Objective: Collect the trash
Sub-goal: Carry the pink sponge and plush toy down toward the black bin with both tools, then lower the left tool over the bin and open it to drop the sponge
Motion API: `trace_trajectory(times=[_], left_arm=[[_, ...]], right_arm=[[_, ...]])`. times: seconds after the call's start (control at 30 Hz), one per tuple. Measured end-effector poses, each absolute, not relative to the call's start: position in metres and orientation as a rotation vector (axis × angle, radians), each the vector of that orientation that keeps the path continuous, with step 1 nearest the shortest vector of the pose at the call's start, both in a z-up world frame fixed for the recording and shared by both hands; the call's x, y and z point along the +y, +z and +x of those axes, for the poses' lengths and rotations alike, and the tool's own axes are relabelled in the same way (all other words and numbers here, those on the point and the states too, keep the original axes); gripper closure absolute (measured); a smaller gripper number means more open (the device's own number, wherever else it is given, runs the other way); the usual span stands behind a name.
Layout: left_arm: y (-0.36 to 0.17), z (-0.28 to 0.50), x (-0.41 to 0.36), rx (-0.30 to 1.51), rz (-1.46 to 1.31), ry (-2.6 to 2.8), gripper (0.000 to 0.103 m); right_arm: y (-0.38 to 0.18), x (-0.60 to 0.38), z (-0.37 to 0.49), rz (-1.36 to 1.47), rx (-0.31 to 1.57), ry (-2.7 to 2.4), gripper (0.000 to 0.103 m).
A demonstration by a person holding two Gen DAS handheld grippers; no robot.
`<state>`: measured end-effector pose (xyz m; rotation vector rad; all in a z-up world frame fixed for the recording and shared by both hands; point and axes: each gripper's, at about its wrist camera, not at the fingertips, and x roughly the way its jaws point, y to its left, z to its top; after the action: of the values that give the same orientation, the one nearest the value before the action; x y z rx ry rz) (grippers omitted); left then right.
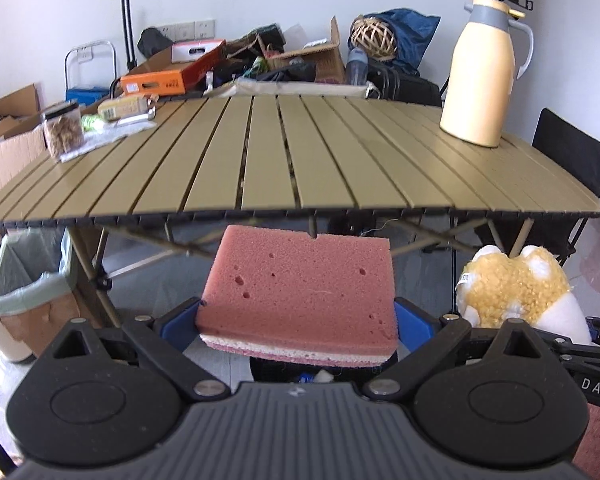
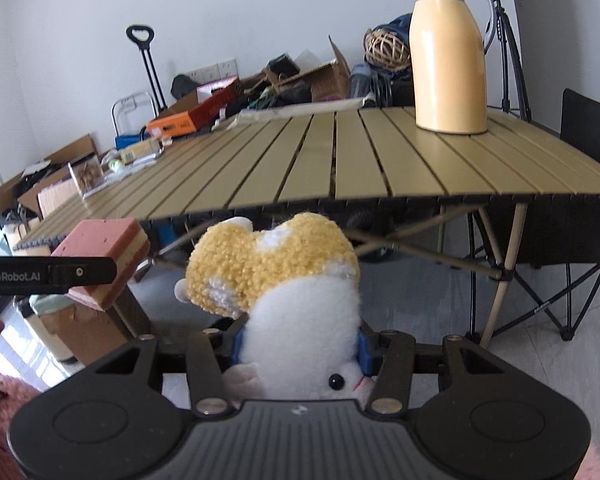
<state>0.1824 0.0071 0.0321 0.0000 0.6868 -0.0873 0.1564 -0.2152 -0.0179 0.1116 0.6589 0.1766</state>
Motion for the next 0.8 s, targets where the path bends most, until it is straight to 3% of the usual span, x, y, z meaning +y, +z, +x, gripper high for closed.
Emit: trace_trajectory(times=[0.8], left_arm=[[-0.088,0.181,0.031,0.942,-0.065,-0.037,0.004]], right_arm=[[-0.101,-0.205,0.169,0.076,0.885,0.166,0.054]])
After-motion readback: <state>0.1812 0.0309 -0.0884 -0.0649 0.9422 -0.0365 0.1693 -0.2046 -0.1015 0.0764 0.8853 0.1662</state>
